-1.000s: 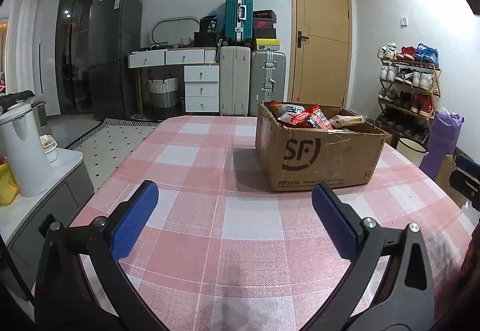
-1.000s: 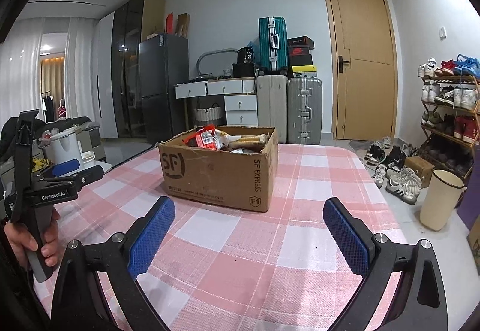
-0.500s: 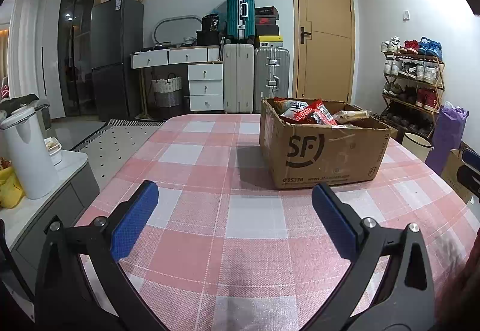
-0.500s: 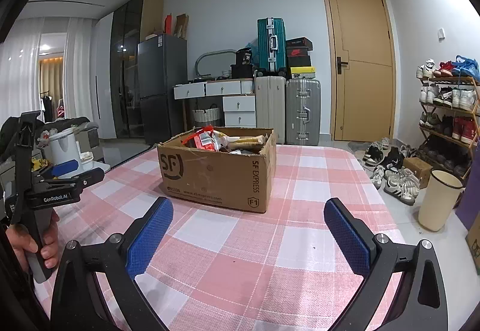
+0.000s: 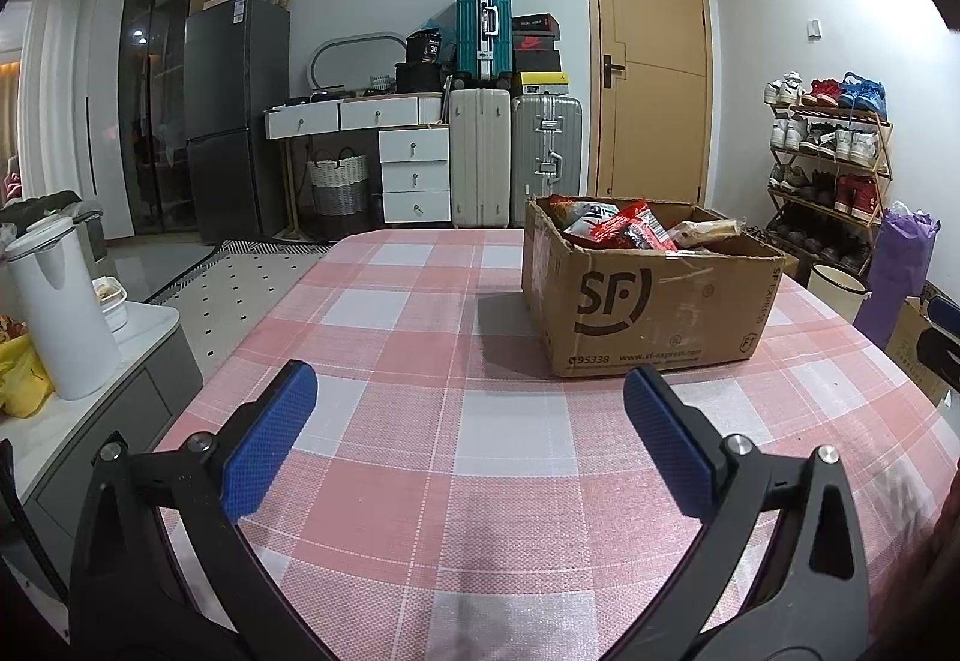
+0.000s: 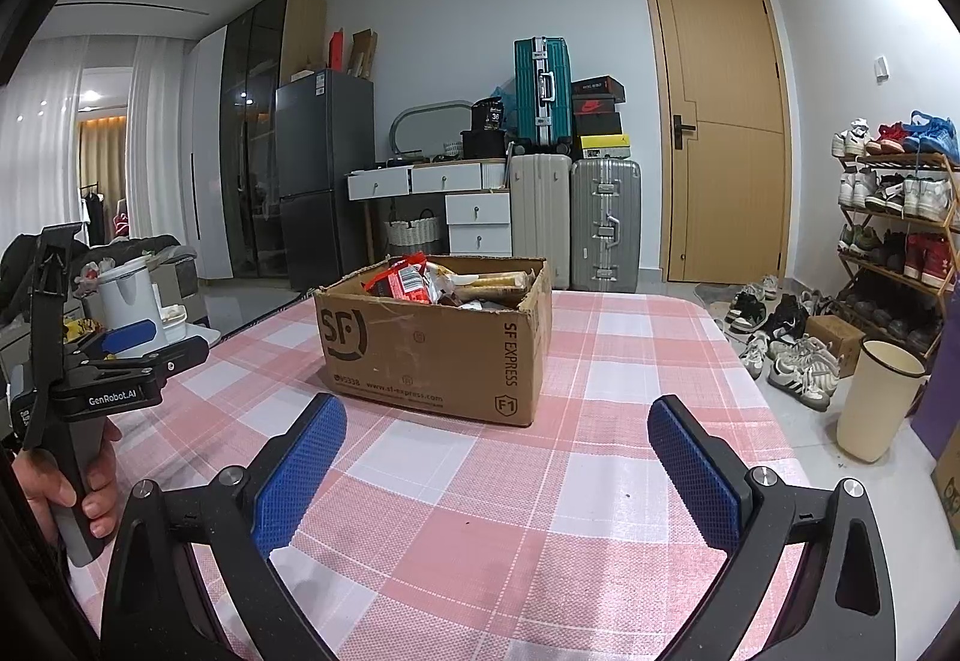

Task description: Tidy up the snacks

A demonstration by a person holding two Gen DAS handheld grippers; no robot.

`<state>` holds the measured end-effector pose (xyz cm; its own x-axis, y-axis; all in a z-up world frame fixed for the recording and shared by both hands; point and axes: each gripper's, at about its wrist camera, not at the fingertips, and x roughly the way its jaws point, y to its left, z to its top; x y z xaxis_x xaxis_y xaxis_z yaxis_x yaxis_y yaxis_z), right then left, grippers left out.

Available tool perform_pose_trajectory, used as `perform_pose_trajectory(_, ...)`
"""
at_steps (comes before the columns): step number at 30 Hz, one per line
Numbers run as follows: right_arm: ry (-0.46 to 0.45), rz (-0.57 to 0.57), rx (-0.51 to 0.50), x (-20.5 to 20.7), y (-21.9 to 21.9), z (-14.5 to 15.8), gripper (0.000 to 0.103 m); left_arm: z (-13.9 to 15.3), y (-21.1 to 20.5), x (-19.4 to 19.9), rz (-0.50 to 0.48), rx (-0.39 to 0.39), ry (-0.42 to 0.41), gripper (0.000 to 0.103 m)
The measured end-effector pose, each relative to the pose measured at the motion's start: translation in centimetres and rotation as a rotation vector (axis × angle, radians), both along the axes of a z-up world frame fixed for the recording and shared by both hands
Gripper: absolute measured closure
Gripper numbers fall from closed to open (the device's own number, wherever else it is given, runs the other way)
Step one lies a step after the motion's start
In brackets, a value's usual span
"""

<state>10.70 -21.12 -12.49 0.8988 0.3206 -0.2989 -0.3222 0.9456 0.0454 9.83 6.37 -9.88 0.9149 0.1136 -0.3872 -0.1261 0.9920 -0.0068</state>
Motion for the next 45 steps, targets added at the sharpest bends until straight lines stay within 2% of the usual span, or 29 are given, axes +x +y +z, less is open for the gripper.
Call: perform_pose_trajectory(45, 0.002, -0.001, 0.005, 0.0, 0.0, -0.2, 0.001, 0.3, 0.2, -0.9, 0.009, 0.017, -0.008, 0.001)
